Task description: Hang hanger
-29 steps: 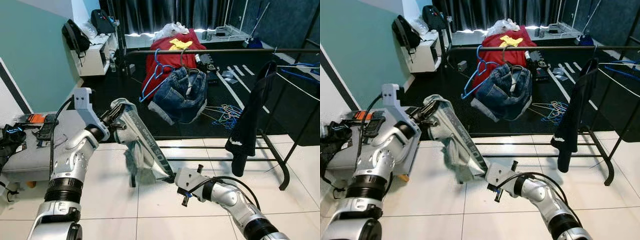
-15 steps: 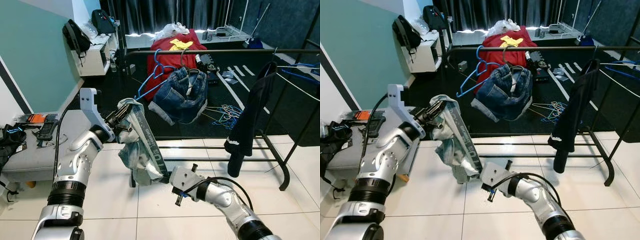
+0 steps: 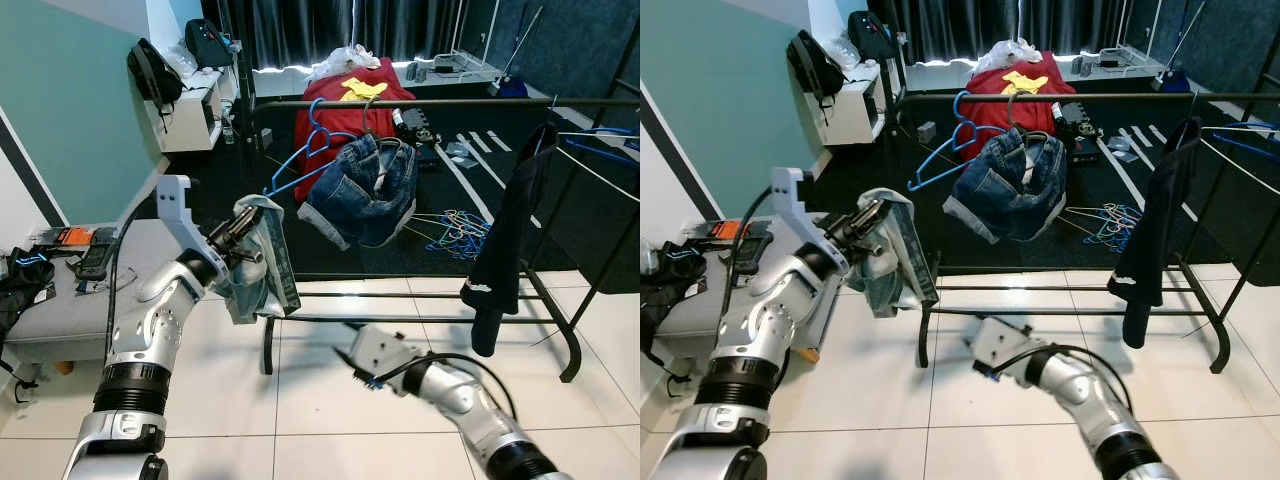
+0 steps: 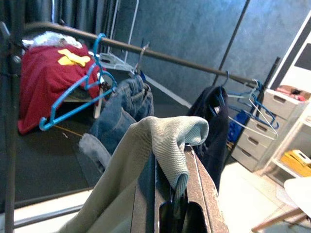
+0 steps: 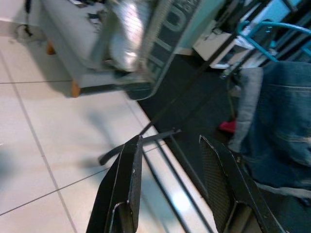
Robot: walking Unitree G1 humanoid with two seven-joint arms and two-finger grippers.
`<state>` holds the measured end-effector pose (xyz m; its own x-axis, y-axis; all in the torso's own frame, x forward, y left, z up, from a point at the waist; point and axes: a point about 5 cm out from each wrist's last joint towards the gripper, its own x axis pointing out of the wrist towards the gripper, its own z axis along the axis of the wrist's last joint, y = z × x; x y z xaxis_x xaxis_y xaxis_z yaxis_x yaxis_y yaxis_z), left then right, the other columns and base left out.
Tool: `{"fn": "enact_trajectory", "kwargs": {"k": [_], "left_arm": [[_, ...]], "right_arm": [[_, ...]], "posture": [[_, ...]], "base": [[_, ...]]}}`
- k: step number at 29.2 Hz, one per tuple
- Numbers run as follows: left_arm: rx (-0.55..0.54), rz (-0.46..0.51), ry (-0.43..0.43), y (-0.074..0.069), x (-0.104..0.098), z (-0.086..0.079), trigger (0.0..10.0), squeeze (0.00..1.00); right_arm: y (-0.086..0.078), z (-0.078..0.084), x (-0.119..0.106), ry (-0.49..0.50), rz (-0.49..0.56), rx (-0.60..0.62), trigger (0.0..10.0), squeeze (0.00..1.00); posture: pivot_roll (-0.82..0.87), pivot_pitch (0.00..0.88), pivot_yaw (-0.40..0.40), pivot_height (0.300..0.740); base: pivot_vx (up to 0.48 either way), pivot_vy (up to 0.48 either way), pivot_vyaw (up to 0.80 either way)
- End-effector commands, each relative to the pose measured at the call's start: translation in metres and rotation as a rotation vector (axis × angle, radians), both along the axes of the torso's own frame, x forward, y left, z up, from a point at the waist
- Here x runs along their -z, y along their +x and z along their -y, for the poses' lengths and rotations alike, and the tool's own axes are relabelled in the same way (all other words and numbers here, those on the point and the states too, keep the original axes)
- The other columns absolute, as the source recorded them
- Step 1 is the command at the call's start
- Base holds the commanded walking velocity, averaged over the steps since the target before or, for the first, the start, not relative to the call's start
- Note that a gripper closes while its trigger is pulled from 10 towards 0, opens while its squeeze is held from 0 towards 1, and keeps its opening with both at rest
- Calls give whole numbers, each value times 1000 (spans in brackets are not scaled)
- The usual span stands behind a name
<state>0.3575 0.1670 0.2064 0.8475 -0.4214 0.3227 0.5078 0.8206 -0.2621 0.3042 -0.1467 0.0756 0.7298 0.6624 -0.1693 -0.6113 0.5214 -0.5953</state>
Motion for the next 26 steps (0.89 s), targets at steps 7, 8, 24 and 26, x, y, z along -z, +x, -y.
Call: {"fn": "enact_trajectory", "kwargs": {"k": [7,8,24,26], "left_arm": [[86,30,-16,-3,-8,0,10000,0],[191,33,6,-9,-7,7,10000,0],[552,42,118,-34,-1,40,10000,0],[539,44,117,-32,-4,40,10000,0]], "right_arm": [[13,17,-22,137,60,105,10000,1000],[16,19,-28,159,65,113,10000,1000],[29,-6,-53,192,88,-53,10000,0],[23,-17,-49,198,55,-126,10000,0]], "posture": [[-68,0,74,740],[-63,0,75,740],[-59,0,72,740],[-57,0,68,740]], "base": [[0,0,0],[0,0,0],[0,0,0],[0,0,0]]}}
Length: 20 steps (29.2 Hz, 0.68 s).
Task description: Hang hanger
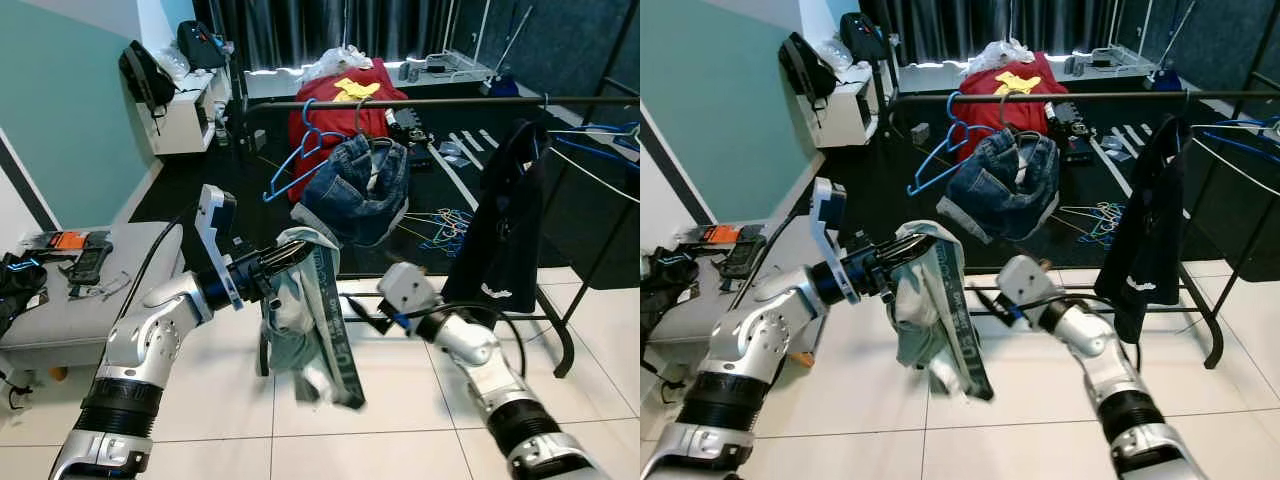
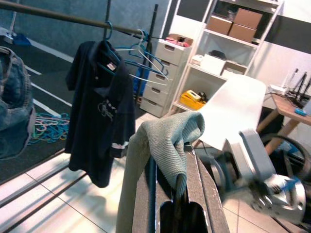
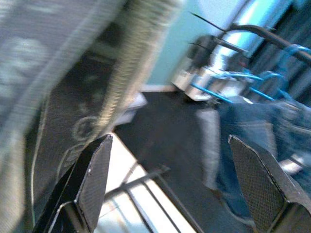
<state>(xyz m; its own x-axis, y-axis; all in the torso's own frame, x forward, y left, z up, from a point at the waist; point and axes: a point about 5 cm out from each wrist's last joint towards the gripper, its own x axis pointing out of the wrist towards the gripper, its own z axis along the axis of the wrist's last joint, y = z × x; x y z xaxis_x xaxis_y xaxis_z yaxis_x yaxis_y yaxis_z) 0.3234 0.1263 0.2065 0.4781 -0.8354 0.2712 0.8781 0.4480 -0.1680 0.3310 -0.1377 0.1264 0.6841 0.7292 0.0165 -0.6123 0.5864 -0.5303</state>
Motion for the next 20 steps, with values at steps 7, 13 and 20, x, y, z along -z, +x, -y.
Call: {"fn": "enact_trajectory", "kwargs": {"k": [7,13,20], "left_arm": [[-9,16,1,2,-7,-2,10000,0],[-14,17,2,3,-9,-5,10000,0],[5,23,1,3,-10,-3,10000,0]], "right_arm": [[-12,-14,8,67,-55,-90,10000,1000],[-20,-17,14,98,-41,-72,10000,1000],[-21,-16,15,103,-37,-48,10000,0]], "posture": [[-55,0,69,740],[-52,0,76,740],[-56,0,81,740]], "base": [[0,0,0],[0,0,0],[0,0,0]]}}
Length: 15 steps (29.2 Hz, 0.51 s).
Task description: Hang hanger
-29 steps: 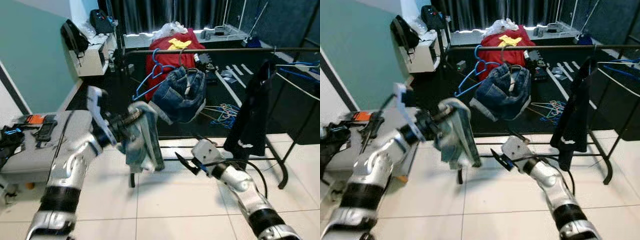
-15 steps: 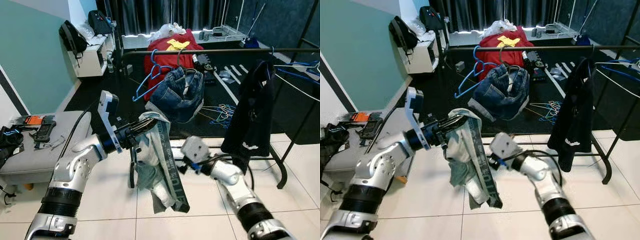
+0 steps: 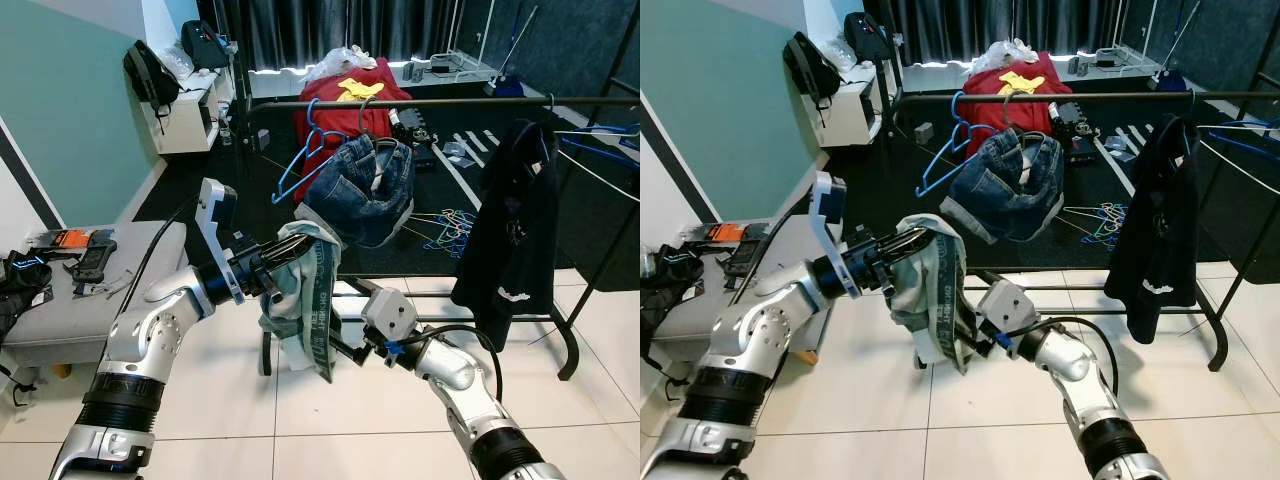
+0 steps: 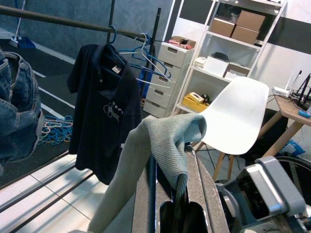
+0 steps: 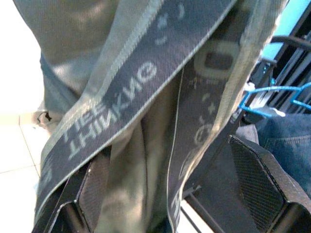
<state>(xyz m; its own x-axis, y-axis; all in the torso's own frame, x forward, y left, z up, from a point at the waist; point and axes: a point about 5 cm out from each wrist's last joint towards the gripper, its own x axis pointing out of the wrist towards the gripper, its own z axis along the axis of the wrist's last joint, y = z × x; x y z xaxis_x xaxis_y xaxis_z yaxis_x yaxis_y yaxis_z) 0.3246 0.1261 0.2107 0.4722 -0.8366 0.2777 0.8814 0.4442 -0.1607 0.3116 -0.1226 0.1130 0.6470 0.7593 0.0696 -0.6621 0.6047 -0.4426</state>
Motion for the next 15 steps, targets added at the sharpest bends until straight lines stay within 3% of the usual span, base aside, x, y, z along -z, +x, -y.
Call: {"fn": "enact_trajectory", "kwargs": {"k": [1,12,13,15], "left_arm": [[1,14,4,1,-6,-3,10000,0],[94,21,-12,-8,-9,4,10000,0],[96,22,-16,-8,-10,4,10000,0],[96,22,-16,-8,-10,4,10000,0]], "right_arm": [[-1,-1,2,-3,1,4,10000,0],[14,-1,2,-37,-54,30,10000,0],[15,-2,1,-40,-55,29,8745,0],[15,-2,1,-40,-55,29,8745,0]], "posture": [[-56,0,81,740],[-50,0,76,740],[-48,0,73,740],[-48,0,73,740]], "base": [[0,0,0],[0,0,0],[0,0,0],[0,0,0]]}}
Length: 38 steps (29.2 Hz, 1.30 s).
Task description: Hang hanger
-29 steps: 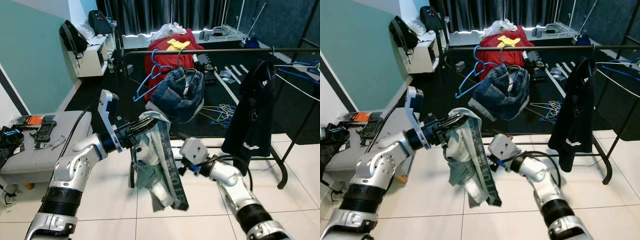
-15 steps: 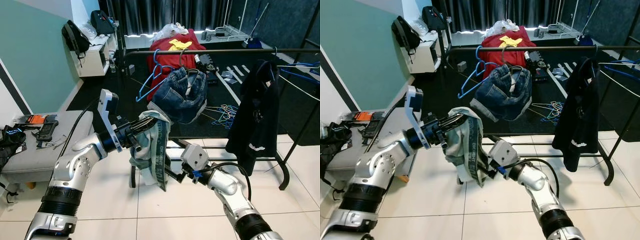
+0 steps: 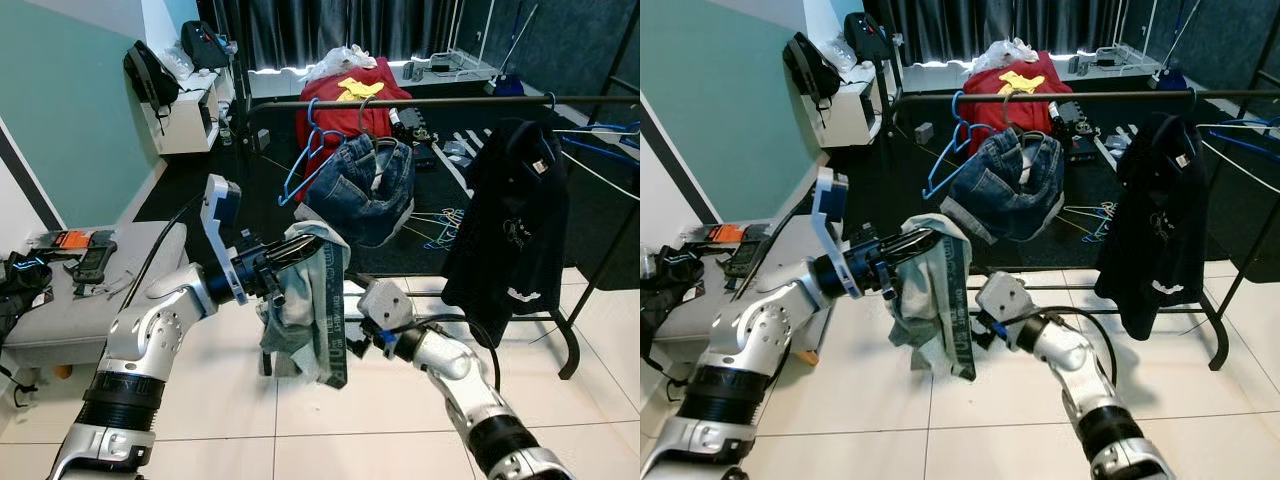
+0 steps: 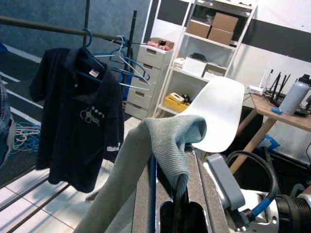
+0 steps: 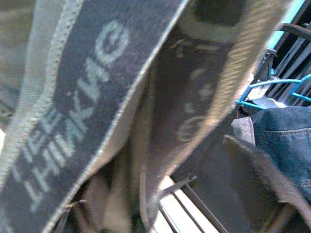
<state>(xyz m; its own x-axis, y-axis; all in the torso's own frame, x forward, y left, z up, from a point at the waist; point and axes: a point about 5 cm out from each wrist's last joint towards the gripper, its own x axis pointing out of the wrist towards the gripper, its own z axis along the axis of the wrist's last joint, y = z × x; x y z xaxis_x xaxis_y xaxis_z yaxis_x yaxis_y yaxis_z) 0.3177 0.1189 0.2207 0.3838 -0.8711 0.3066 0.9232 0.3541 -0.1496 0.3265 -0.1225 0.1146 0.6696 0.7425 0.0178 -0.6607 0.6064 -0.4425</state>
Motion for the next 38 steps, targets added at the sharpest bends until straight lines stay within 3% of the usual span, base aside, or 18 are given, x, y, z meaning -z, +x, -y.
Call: {"fn": "enact_trajectory", "kwargs": {"k": [1,2,10,20,21,23,24,25,26,28,31,38], "left_arm": [[6,1,-2,-2,-1,-3,10000,0],[11,1,-10,-2,-3,-3,10000,0],[-36,-3,19,1,2,-6,10000,0],[-81,-25,44,4,8,-11,10000,0],[-110,-34,71,5,13,-16,10000,0],[-110,-34,71,5,13,-16,10000,0],[-175,-47,141,7,23,-24,10000,0],[-175,-47,141,7,23,-24,10000,0],[-227,-54,209,7,33,-32,10000,0],[-227,-54,209,7,33,-32,10000,0],[-281,-68,290,5,48,-44,10000,0],[-297,-79,331,0,58,-50,10000,0]], "right_arm": [[1,-4,3,-4,-26,-4,3765,0],[1,-5,4,-9,-31,-11,0,0],[1,-7,5,-10,-31,-24,0,0],[2,4,2,-4,-36,2,0,0],[3,13,1,2,-54,16,0,0],[3,13,1,2,-54,16,0,0],[7,28,-8,32,-82,31,0,0],[7,28,-8,32,-82,31,0,0],[10,41,-19,64,-98,40,0,0],[10,41,-19,64,-98,40,0,0],[14,63,-44,126,-124,24,0,0],[8,76,-66,153,-170,-72,0,0]], "posture": [[-47,0,73,740],[-45,0,72,740],[-49,0,74,740],[-56,0,80,740],[-57,0,80,740],[-57,0,80,740],[-65,0,79,740],[-65,0,79,740],[-66,0,75,740],[-66,0,75,740],[-74,0,67,740],[-83,0,56,740]], "base": [[0,0,0],[0,0,0],[0,0,0],[0,0,0],[0,0,0],[0,0,0],[0,0,0],[0,0,0],[0,0,0],[0,0,0],[0,0,0],[0,0,0]]}}
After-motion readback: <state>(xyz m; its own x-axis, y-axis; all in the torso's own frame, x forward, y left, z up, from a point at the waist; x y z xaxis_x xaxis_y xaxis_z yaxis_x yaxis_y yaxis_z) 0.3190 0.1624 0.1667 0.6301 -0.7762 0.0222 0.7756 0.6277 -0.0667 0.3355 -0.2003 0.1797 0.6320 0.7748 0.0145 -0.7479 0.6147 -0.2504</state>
